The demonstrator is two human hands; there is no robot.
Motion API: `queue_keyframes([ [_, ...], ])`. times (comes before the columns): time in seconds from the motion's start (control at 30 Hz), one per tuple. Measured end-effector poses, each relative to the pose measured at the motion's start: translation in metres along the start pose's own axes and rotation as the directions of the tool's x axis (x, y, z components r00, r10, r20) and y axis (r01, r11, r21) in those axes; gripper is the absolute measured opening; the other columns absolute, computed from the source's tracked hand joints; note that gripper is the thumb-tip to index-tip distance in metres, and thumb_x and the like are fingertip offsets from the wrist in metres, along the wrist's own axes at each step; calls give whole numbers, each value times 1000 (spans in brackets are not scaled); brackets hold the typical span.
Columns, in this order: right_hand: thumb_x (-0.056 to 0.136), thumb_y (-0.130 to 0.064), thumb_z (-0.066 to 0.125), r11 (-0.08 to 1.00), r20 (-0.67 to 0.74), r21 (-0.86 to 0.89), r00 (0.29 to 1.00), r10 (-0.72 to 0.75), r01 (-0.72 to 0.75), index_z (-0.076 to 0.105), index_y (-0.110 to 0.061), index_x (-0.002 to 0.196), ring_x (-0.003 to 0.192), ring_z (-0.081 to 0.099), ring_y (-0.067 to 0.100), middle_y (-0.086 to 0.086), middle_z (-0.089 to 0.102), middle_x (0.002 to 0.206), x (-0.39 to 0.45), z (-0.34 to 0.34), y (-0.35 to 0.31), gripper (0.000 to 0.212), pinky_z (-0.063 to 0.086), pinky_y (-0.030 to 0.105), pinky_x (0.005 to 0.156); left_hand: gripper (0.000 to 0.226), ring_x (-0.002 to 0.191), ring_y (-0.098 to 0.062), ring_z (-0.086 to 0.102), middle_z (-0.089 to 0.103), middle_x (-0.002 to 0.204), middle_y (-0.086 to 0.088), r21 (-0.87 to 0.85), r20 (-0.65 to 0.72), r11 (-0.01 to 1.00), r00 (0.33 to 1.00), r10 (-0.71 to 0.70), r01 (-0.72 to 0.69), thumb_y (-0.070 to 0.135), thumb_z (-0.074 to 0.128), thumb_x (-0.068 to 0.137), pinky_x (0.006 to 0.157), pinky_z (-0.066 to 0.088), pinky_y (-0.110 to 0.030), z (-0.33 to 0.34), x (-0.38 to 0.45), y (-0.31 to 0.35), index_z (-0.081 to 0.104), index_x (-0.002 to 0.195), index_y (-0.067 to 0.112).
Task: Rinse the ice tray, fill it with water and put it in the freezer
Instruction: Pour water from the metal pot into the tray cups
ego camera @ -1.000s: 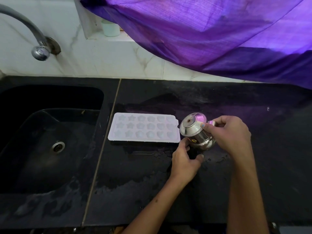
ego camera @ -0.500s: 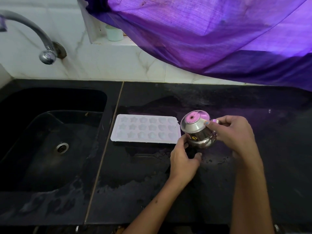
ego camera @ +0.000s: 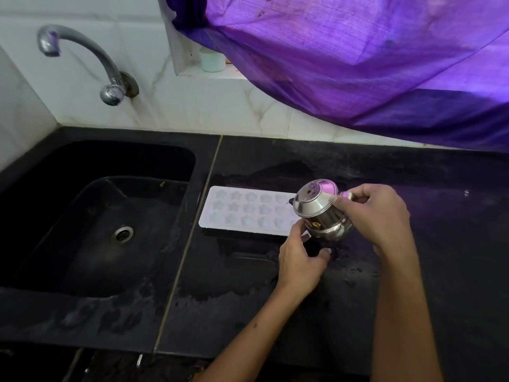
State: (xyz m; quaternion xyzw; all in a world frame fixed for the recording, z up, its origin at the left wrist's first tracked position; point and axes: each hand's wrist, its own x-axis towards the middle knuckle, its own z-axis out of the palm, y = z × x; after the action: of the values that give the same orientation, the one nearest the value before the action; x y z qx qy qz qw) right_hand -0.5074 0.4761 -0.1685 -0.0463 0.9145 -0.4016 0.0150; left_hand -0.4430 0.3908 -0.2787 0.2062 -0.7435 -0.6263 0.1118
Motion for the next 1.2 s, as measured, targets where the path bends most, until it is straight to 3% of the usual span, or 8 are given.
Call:
queue_keyframes([
  [0.33,81,-33,70,999,17,-43,1000,-5,5,65,-22,71,84,61,22,-2,68,80,4,7,-7,16,37,31,68,66,113,0,52,55,115,19,9,45,1000,999,-17,16,19,73,74,97,45,-26,-6,5,-3,43,133,28],
  [0.77,80,-37,72,995,31,-84,998,-50,53,67,-22,78,86,61,21,-2,68,84,4,10,-9,16,38,32,70,64,111,0,51,53,117,19,-2,39,1000,999,-23,24,18,73,76,96,45,-26,-5,7,-3,44,132,25],
  [1.0,80,-35,72,997,28,-60,999,-38,39,64,-22,69,83,63,22,-3,68,78,4,10,-10,19,43,33,71,62,113,-4,53,58,117,13,-3,3,1000,1000,-31,31,20,73,74,96,46,-28,-7,7,-4,45,129,29],
  [1.2,79,-37,73,997,29,-55,998,-51,52,65,-20,72,84,62,23,-3,69,81,2,10,-10,20,44,34,74,60,113,-5,54,57,113,14,-12,-10,1000,1000,-22,22,17,73,75,96,46,-28,-7,4,-2,46,129,25],
])
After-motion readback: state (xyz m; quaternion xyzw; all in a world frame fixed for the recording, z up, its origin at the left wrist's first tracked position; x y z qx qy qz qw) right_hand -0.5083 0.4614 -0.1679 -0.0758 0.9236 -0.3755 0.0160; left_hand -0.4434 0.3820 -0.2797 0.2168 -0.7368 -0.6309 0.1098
